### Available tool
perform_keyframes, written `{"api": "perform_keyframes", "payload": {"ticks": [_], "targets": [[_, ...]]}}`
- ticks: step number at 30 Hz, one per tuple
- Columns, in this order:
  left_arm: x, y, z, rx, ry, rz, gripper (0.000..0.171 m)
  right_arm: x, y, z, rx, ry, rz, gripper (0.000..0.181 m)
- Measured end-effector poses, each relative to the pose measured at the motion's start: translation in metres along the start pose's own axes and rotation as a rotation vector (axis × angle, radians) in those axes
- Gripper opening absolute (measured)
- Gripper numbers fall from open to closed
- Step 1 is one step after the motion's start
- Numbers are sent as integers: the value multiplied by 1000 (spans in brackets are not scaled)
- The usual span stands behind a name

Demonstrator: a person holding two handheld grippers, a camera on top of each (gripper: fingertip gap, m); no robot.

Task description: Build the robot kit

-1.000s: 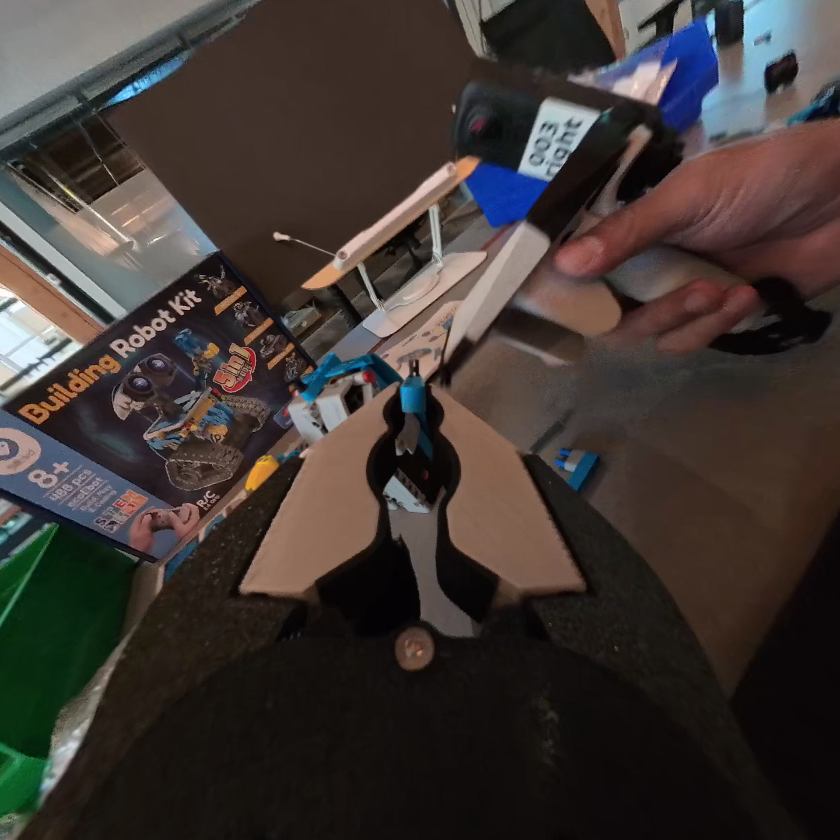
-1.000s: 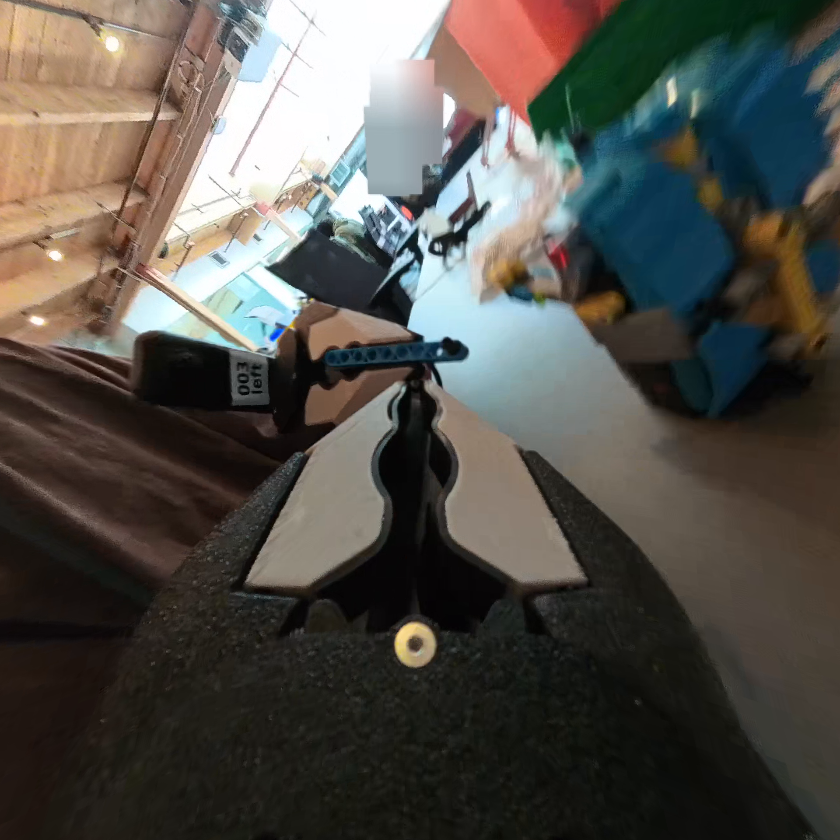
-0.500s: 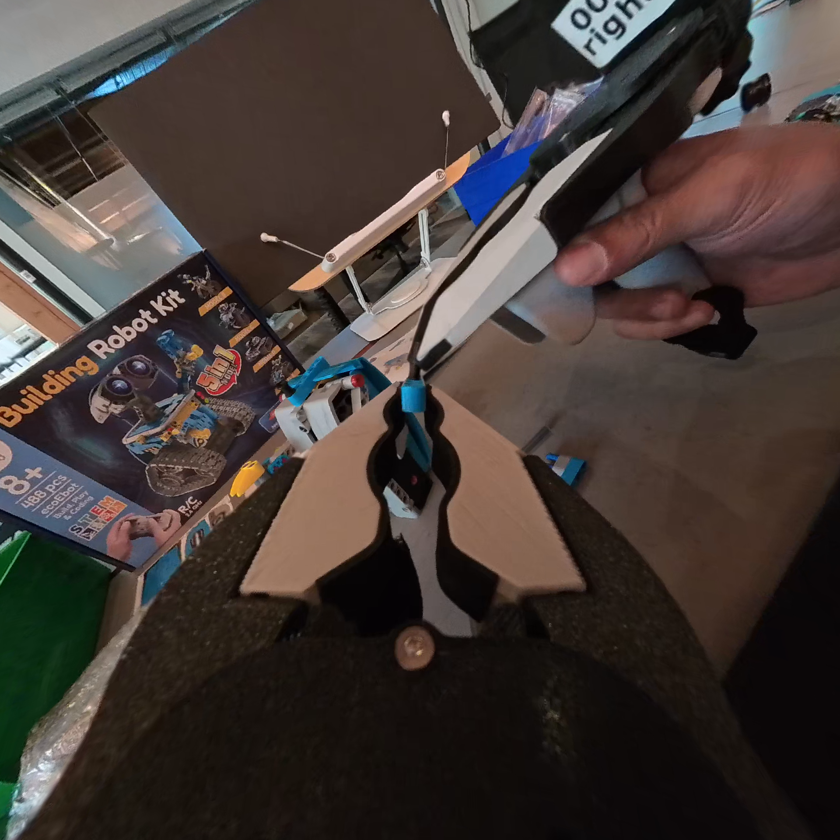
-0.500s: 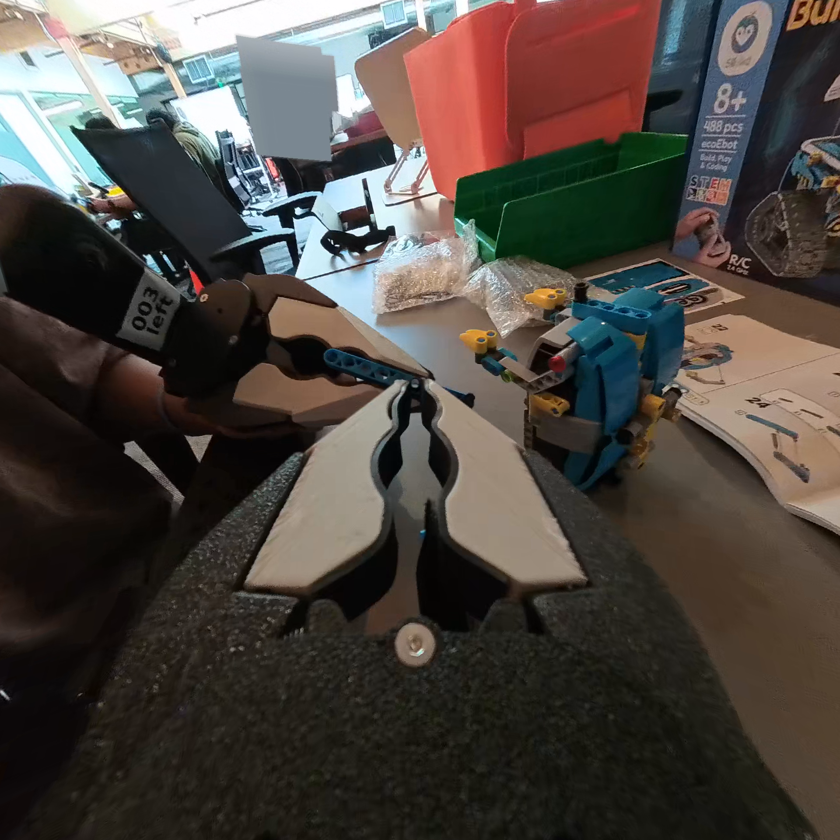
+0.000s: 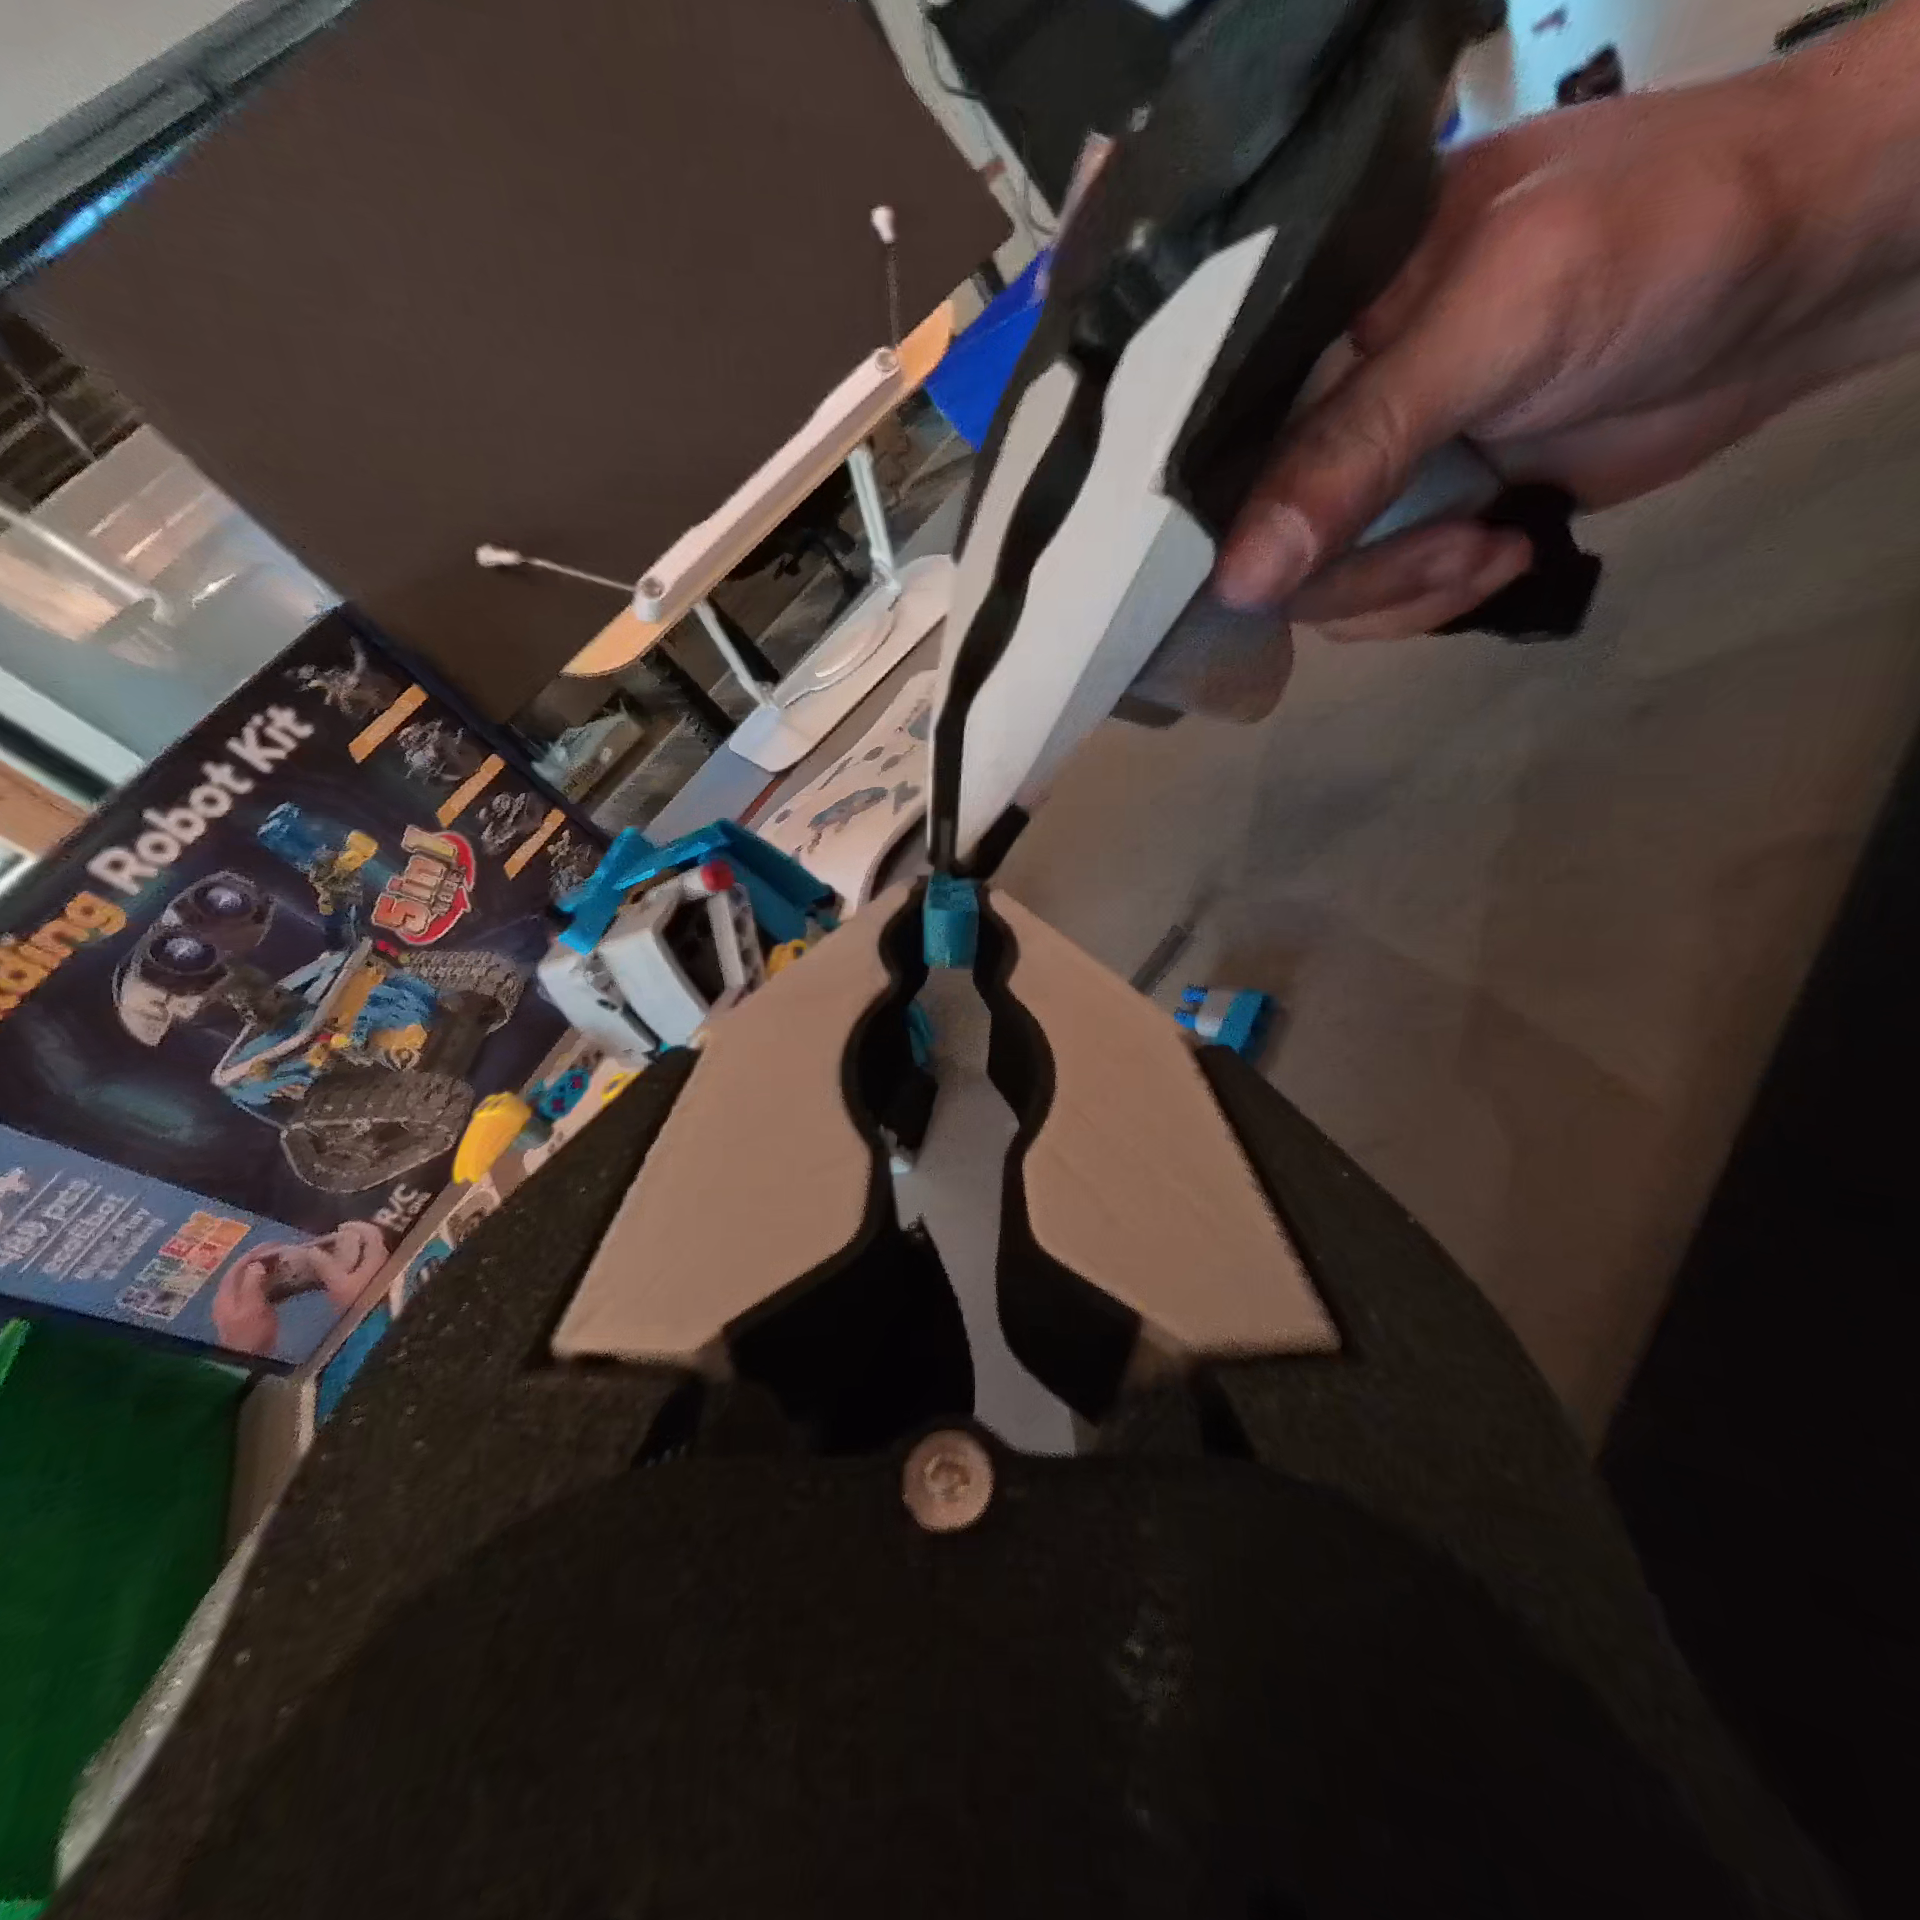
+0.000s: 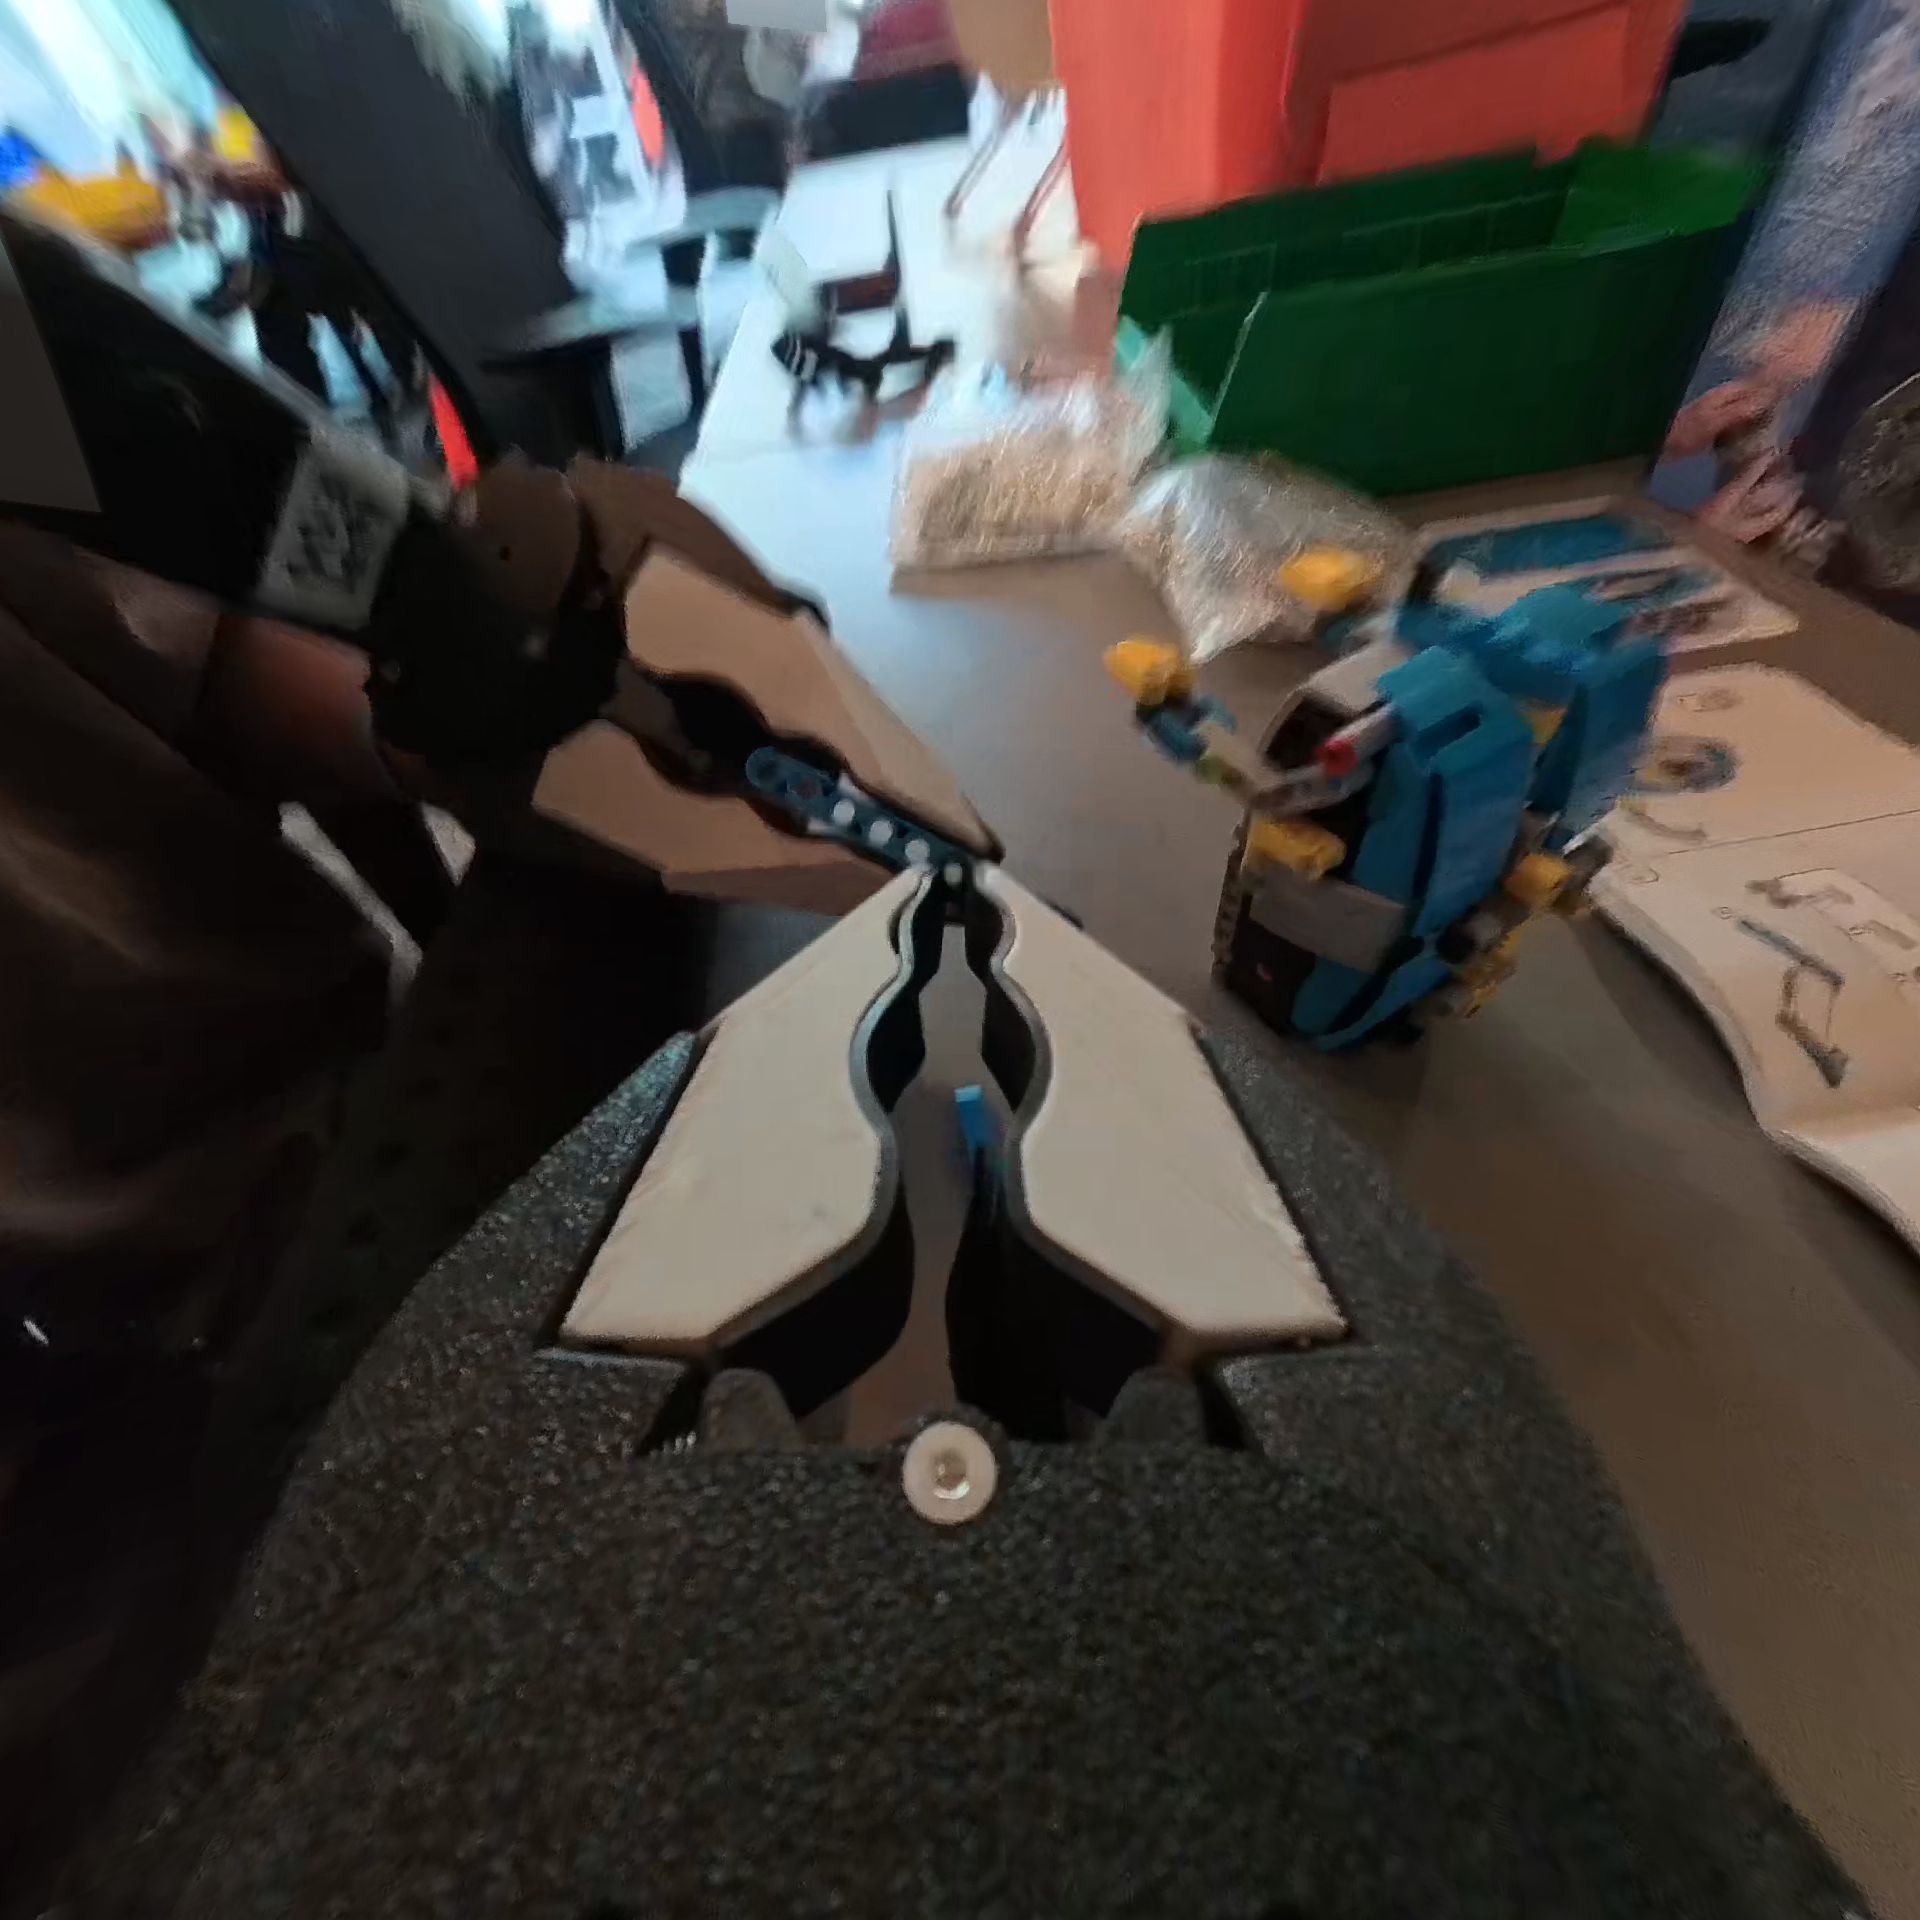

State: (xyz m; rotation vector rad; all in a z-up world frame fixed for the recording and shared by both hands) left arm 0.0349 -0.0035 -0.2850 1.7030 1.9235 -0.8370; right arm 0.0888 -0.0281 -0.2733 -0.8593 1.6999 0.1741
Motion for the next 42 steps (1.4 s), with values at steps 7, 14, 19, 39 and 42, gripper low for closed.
{"api": "perform_keyframes", "payload": {"ticks": [7, 14, 19, 39, 42], "targets": [[2, 3, 7, 33, 36, -26, 5, 7, 0, 3, 28, -53, -54, 4], [11, 5, -9, 117, -330, 41, 6, -5, -12, 9, 83, -89, 23, 19], [3, 1, -10, 323, -691, 211, 7, -3, 0, -1, 349, -497, 21, 54], [3, 2, -10, 368, -856, 225, 5, 11, 23, -11, 606, -827, -108, 44], [-3, -4, -15, 321, -754, 259, 6, 3, 21, -20, 577, -798, -39, 50]]}}
Point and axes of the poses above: each gripper's, where its closed fingertips meet, y out along the fingers, x out of its underside, z = x × y across the jaws, the point moved 4 cm from there along -y, back along the fingers, and after that the axes turned 13 degrees about y, right-handed, at the moved point
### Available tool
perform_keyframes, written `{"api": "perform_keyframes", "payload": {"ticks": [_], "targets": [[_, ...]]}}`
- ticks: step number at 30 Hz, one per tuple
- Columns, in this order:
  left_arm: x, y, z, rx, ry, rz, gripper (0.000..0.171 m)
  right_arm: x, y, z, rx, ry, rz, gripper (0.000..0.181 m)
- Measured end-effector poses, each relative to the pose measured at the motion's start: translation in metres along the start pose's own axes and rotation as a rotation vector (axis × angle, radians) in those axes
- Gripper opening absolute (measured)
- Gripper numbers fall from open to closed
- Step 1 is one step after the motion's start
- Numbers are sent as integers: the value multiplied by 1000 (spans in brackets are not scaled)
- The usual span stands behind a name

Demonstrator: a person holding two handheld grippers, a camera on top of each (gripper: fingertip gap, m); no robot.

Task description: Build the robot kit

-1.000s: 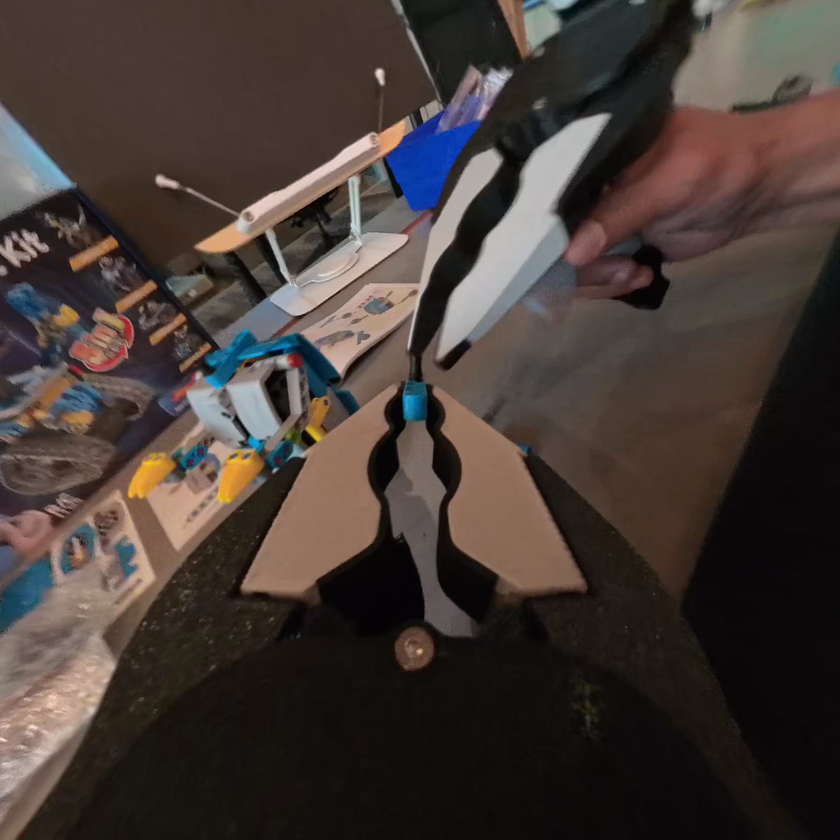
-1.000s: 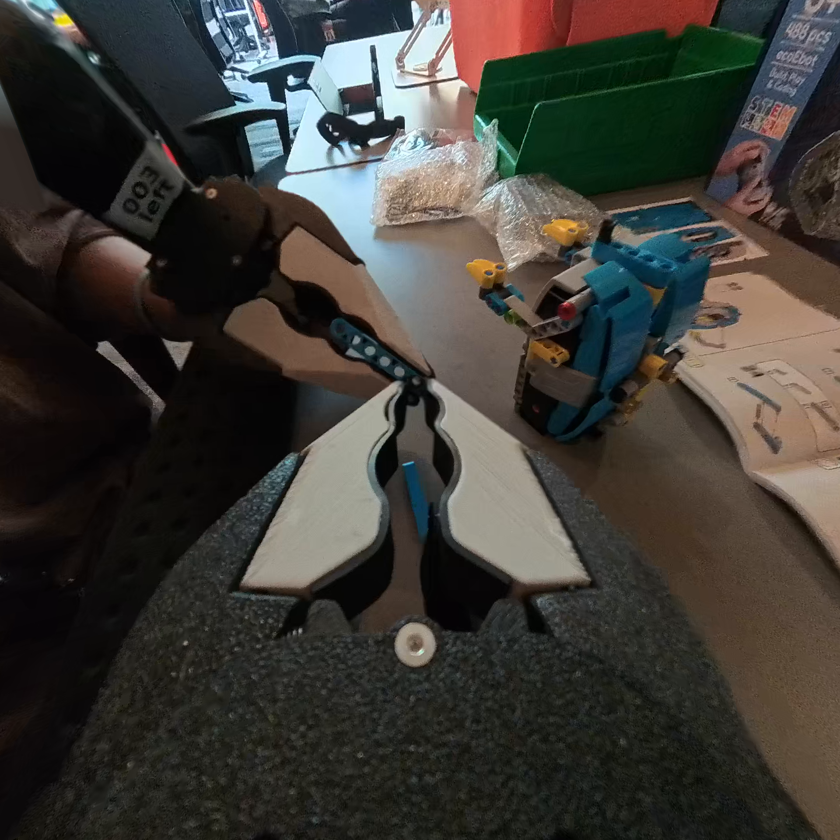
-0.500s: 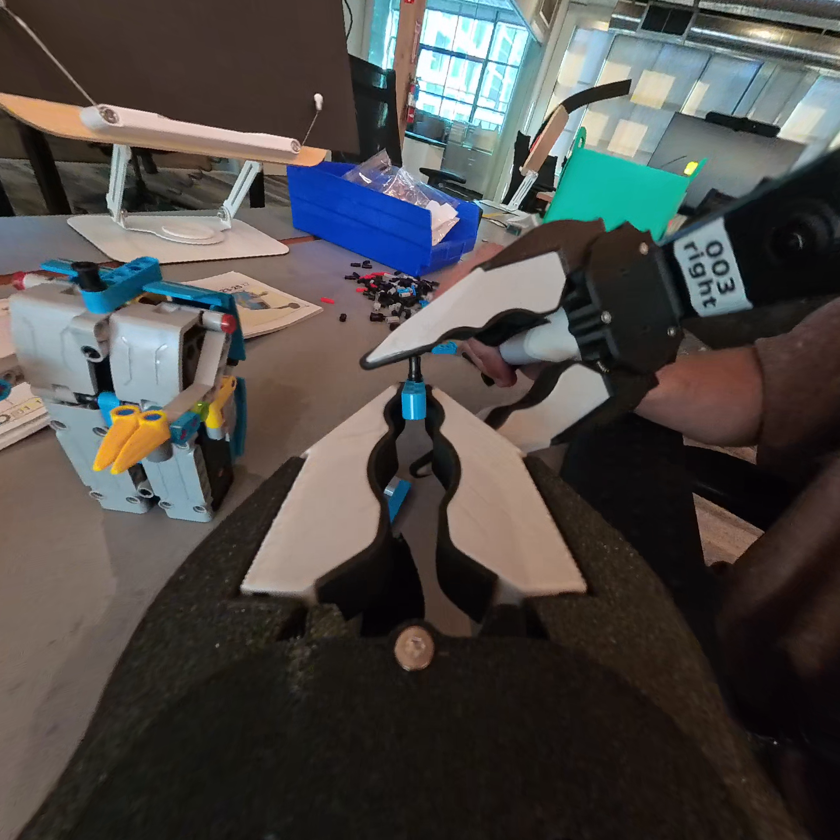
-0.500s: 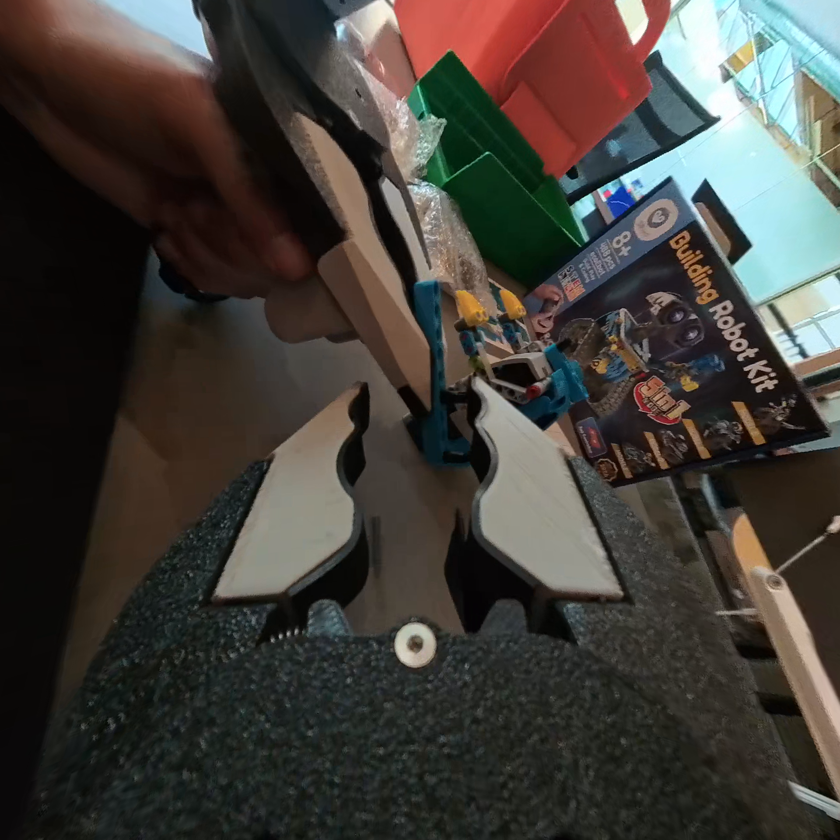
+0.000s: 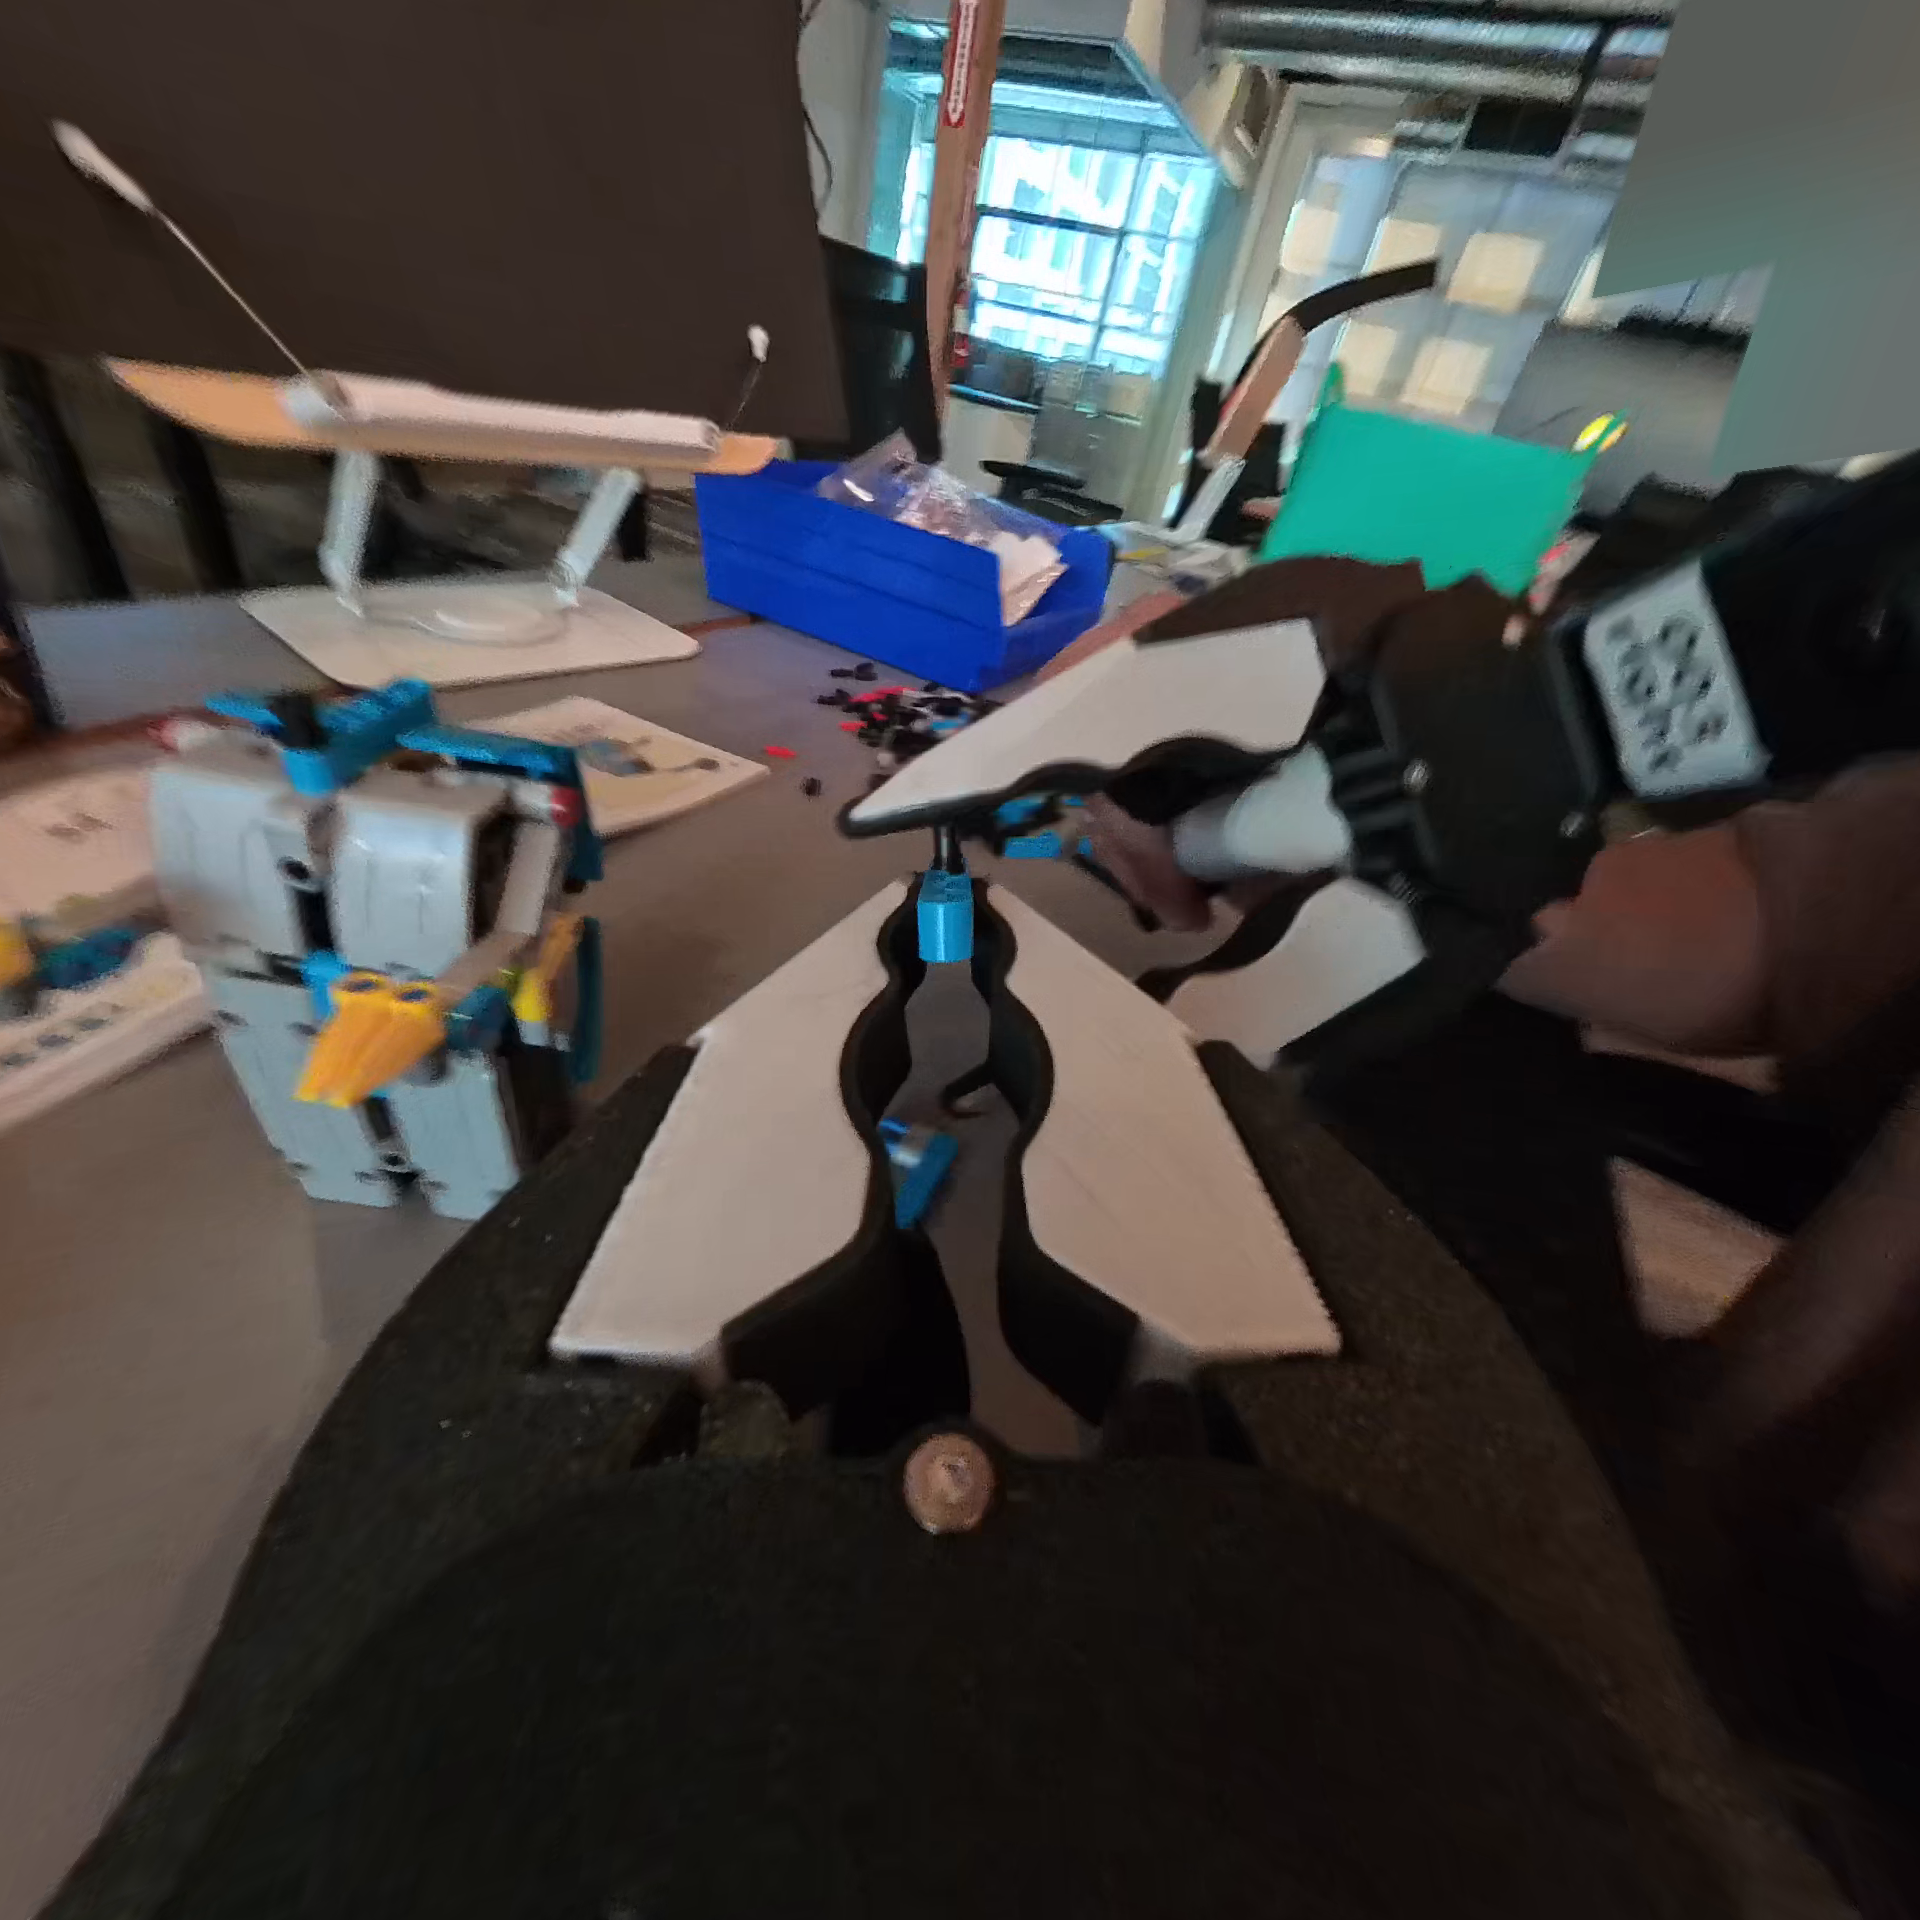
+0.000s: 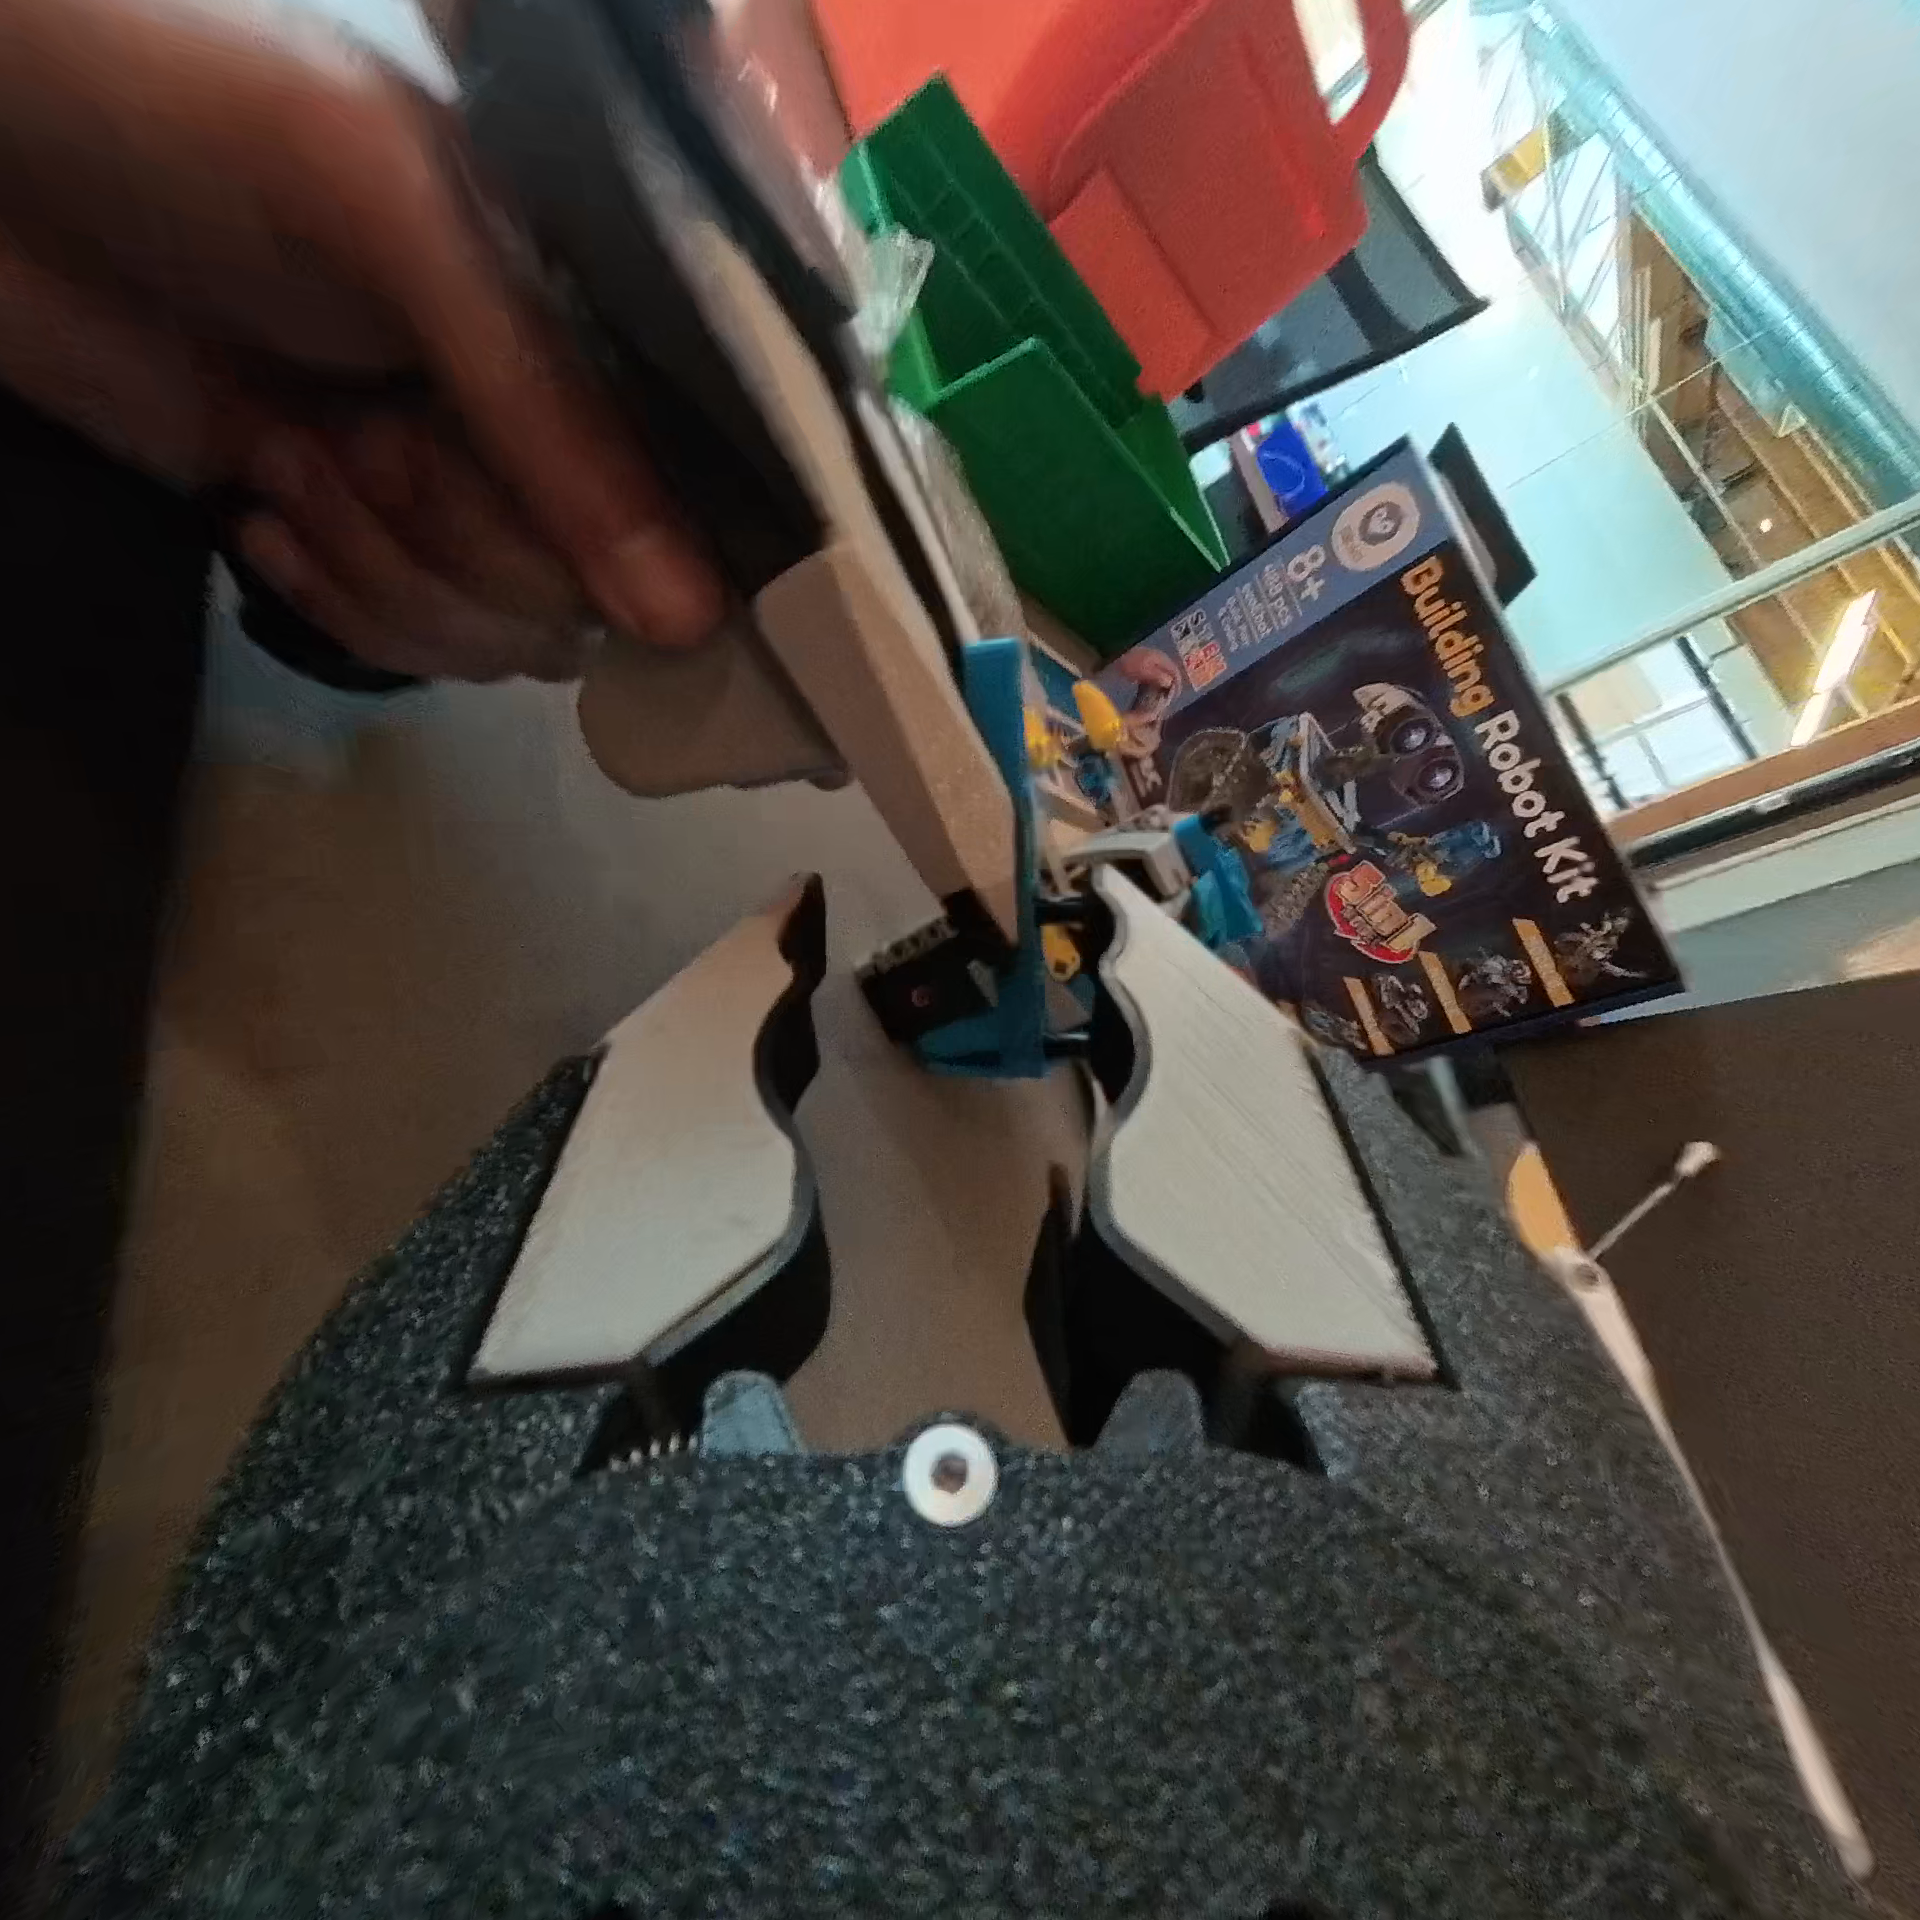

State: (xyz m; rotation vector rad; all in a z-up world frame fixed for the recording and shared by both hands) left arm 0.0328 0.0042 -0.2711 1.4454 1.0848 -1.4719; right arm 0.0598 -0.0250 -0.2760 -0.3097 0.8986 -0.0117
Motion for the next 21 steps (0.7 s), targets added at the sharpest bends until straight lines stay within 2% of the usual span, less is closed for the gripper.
{"api": "perform_keyframes", "payload": {"ticks": [2, 4, 7, 9, 11, 14, 17, 21], "targets": [[0, -7, -5, -73, 150, -35, 6, -5, -8, 9, -41, 138, 45, 54], [-1, -18, -18, -175, 331, -80, 7, 1, -15, 33, -32, 288, 62, 55], [0, -32, -31, -243, 514, -109, 7, 43, -14, 78, 37, 557, -28, 54], [4, -34, -35, -223, 518, -102, 7, 72, -12, 96, 41, 728, -95, 58], [11, -29, -33, -141, 451, -98, 7, 94, -11, 105, 17, 887, -133, 53], [27, -18, -27, -40, 383, -171, 7, 102, -11, 108, -61, 1064, -99, 53], [32, -14, -29, -67, 425, -213, 7, 112, -9, 105, -79, 1123, -146, 55], [33, -15, -31, -79, 416, -227, 7, 124, -5, 101, -56, 1082, -212, 53]]}}
Point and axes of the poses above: each gripper's, where its closed fingertips meet, y out along the fingers, x out of its underside, z = x × y across the jaws, the point moved 4 cm from there along -y, back along the fingers, and after that the axes turned 13 degrees about y, right-handed, at the moved point
